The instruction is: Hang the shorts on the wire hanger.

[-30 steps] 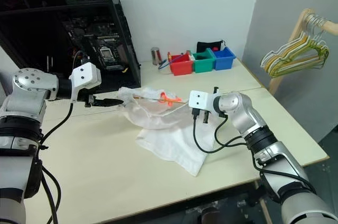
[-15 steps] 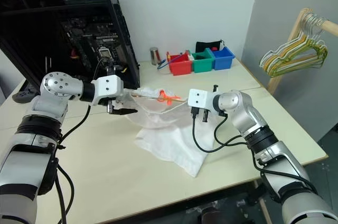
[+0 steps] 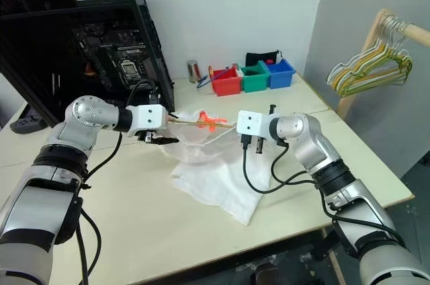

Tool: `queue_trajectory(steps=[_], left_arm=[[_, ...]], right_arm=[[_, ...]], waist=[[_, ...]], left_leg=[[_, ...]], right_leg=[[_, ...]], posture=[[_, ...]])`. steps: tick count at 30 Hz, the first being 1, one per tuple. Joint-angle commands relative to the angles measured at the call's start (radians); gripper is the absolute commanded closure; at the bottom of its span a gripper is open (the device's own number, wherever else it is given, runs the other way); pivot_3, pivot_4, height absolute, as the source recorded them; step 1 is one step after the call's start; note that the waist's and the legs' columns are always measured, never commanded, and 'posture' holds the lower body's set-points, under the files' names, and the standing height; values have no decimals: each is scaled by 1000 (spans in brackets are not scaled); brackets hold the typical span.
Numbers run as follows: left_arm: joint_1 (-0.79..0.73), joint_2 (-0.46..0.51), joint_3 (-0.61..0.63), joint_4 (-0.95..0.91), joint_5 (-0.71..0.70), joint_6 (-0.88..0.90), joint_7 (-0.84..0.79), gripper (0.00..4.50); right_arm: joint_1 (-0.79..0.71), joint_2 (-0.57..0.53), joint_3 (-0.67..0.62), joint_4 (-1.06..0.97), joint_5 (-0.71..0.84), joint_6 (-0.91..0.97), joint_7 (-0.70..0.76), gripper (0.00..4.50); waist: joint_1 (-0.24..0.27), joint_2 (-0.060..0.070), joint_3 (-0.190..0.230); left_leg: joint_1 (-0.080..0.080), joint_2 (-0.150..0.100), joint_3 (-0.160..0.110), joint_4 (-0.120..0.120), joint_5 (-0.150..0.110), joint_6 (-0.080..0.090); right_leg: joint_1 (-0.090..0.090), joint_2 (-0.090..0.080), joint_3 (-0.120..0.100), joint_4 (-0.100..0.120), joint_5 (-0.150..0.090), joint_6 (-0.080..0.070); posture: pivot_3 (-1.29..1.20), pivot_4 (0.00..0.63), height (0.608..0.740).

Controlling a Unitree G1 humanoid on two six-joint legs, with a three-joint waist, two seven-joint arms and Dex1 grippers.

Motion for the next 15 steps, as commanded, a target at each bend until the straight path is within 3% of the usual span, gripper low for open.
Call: queue_trajectory(steps=[1,11,15], left_arm=[[-24,7,22,-10,-17,-8,10,2153],[-9,16,33,-52,-32,4,5,4364],[4,16,40,-87,-45,19,-1,4485]], right_arm=[[-8,-8,-15,-56,-4,0,1,4500],[-4,-14,-8,-61,-10,-9,9,4500],[-1,-19,-5,-67,-9,-12,13,4500]], waist=[[0,0,0],[1,0,0],[1,0,0]], left_leg=[[0,0,0,0,0,0],[0,0,0,0,0,0],[0,0,0,0,0,0]], right_leg=[[0,0,0,0,0,0],[0,0,0,0,0,0],[0,0,0,0,0,0]], posture=[[-144,0,740],[-138,0,740],[-138,0,740]])
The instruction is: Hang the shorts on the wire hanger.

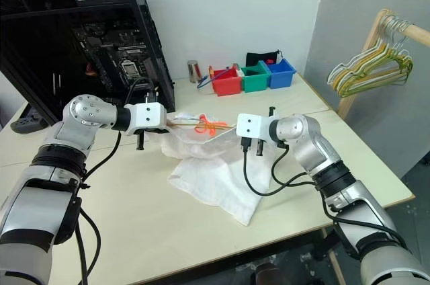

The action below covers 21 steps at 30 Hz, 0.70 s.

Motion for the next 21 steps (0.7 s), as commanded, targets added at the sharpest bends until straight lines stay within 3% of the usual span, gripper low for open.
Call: queue_trajectory(steps=[1,4,5,7,13,19,21], left_arm=[[0,9,31,-72,-35,20,1,4485],[8,10,32,-93,-31,34,4,4485],[9,11,30,-98,-27,36,6,4500],[16,11,27,-116,-35,41,-16,4500],[20,1,41,-144,-54,47,-1,4500],[15,1,38,-142,-51,48,8,4500],[13,0,38,-139,-49,47,15,4500]], right_arm=[[-11,-7,-17,-45,-2,-14,-2,4500],[-12,-11,-15,-46,-4,-22,-3,4500],[-13,-11,-14,-44,-5,-26,-5,3952],[-14,-13,-15,-43,-2,-29,-1,3760],[-17,-10,-1,-29,-8,-39,10,2284],[-30,-12,1,16,-10,-65,10,2284],[-32,-18,2,24,-13,-77,13,2657]], waist=[[0,0,0],[0,0,0],[0,0,0],[0,0,0],[0,0,0],[0,0,0],[0,0,0]], left_leg=[[0,0,0,0,0,0],[0,0,0,0,0,0],[0,0,0,0,0,0],[0,0,0,0,0,0],[0,0,0,0,0,0],[0,0,0,0,0,0],[0,0,0,0,0,0]], right_leg=[[0,0,0,0,0,0],[0,0,0,0,0,0],[0,0,0,0,0,0],[0,0,0,0,0,0],[0,0,0,0,0,0],[0,0,0,0,0,0],[0,0,0,0,0,0]], posture=[[-138,0,740],[-139,0,740],[-139,0,740],[-139,0,740],[-137,0,740],[-132,0,740],[-130,0,740]])
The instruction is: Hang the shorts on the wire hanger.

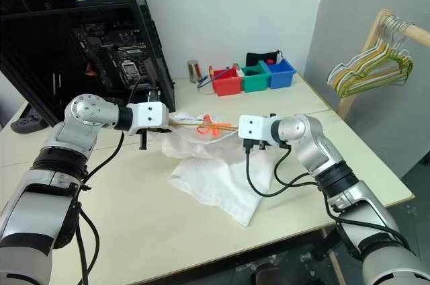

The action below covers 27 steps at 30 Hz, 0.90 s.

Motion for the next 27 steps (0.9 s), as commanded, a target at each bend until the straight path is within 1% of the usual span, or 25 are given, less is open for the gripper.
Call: queue_trajectory(steps=[1,5,7,9,15,16,17,19,22,27], left_arm=[[-21,0,30,-35,-27,-12,22,4500],[-25,-3,30,-33,-27,-14,28,4500],[-26,-4,31,-32,-28,-15,31,4500],[-26,-5,31,-31,-28,-16,34,4500],[-27,-5,39,-32,-36,-24,48,4500],[-24,-4,41,-37,-46,-16,32,3954],[-22,-2,40,-42,-54,-14,17,3820],[-22,1,44,-47,-67,-16,16,3367],[-23,8,60,-64,-117,22,-26,2860],[-5,31,99,-132,-190,107,-88,1763]], right_arm=[[-38,-11,-5,-1,-12,-40,10,2809],[-40,-10,-7,15,-24,-50,3,3610],[-41,-5,-10,22,-29,-49,-3,4158],[-43,-3,-10,29,-34,-51,-7,4455],[-54,1,-11,45,-47,-56,-23,4455],[-55,0,-10,45,-50,-61,-28,4500],[-54,1,-11,44,-51,-61,-30,4500],[-51,4,-15,39,-48,-55,-29,4500],[-44,6,-19,28,-44,-46,-25,4500],[-34,6,-27,18,-38,-27,-25,4500]], waist=[[0,0,0],[0,0,0],[0,0,0],[0,0,0],[0,0,0],[0,0,0],[0,0,0],[0,0,0],[0,0,0],[0,0,0]], left_leg=[[0,0,0,0,0,0],[0,0,0,0,0,0],[0,0,0,0,0,0],[0,0,0,0,0,0],[0,0,0,0,0,0],[0,0,0,0,0,0],[0,0,0,0,0,0],[0,0,0,0,0,0],[0,0,0,0,0,0],[0,0,0,0,0,0]], right_leg=[[0,0,0,0,0,0],[0,0,0,0,0,0],[0,0,0,0,0,0],[0,0,0,0,0,0],[0,0,0,0,0,0],[0,0,0,0,0,0],[0,0,0,0,0,0],[0,0,0,0,0,0],[0,0,0,0,0,0],[0,0,0,0,0,0]], posture=[[-130,0,740],[-128,0,740],[-128,0,740],[-126,0,740],[-126,0,740],[-126,0,740],[-126,0,740],[-126,0,740],[-126,0,740],[-132,0,740]])
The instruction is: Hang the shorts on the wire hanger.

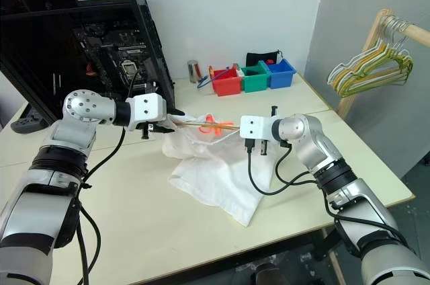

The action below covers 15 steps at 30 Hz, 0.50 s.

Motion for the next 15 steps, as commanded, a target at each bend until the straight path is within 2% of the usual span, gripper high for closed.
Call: queue_trajectory(steps=[1,8,15], left_arm=[[2,39,64,-97,-80,77,-48,1572],[86,116,132,-278,-183,329,-94,95],[185,184,182,-434,-215,467,-65,45]], right_arm=[[-8,-2,-29,-43,8,17,-2,4500],[51,-30,-45,-108,27,58,15,4500],[121,-32,-66,-204,55,158,27,4500]], waist=[[0,0,0],[0,0,0],[1,0,0]], left_leg=[[0,0,0,0,0,0],[0,1,-1,0,0,0],[0,0,-1,0,0,0]], right_leg=[[0,0,0,0,0,0],[0,0,1,0,0,0],[0,0,1,0,0,0]], posture=[[-131,0,740],[-122,0,740],[-117,0,740]])
